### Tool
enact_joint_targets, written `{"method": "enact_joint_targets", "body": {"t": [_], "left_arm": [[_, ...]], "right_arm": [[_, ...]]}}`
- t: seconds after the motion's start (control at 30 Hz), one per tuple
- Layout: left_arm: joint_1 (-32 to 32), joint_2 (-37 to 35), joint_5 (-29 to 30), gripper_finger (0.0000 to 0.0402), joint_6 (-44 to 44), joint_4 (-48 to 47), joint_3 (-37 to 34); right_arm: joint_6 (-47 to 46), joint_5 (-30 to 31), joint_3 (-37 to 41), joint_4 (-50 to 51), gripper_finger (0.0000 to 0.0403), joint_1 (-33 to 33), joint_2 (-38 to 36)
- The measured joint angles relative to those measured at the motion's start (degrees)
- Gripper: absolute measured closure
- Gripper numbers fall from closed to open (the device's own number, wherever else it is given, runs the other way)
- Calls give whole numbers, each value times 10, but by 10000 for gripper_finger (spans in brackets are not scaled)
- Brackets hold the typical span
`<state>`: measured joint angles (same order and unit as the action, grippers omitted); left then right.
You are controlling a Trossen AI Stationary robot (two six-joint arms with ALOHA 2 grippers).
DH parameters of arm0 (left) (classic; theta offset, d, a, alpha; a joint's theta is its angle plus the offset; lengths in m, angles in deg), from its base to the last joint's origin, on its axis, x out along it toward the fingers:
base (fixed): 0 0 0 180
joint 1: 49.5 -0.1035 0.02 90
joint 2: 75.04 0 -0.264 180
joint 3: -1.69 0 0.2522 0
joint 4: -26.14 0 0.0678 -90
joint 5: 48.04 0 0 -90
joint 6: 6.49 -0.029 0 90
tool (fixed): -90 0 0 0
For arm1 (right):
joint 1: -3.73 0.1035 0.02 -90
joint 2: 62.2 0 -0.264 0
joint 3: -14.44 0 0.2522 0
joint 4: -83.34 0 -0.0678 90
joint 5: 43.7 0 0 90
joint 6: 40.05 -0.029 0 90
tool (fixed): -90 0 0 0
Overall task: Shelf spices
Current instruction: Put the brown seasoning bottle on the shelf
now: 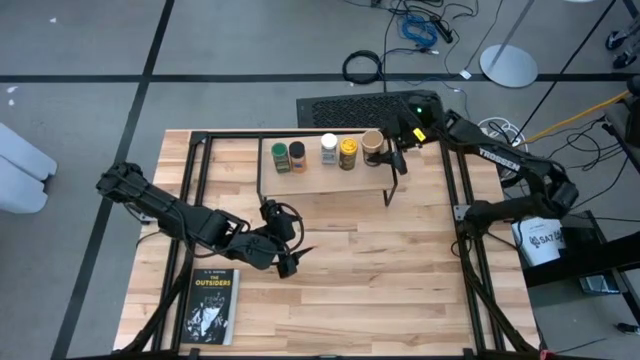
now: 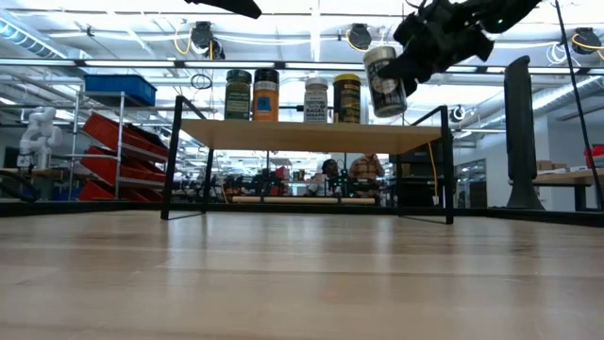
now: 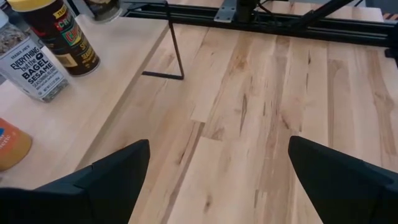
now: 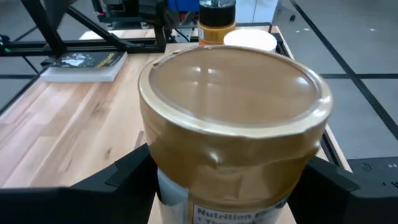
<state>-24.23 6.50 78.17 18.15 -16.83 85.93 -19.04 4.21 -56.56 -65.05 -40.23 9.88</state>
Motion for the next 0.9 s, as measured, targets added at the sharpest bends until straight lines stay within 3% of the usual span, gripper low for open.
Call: {"method": "enact_joint_targets", "body": {"t": [0.9], "left_arm": [[0,0,0,8,0,-1,0]], "right_arm": [[29,11,0,-14,124,0,71]]}}
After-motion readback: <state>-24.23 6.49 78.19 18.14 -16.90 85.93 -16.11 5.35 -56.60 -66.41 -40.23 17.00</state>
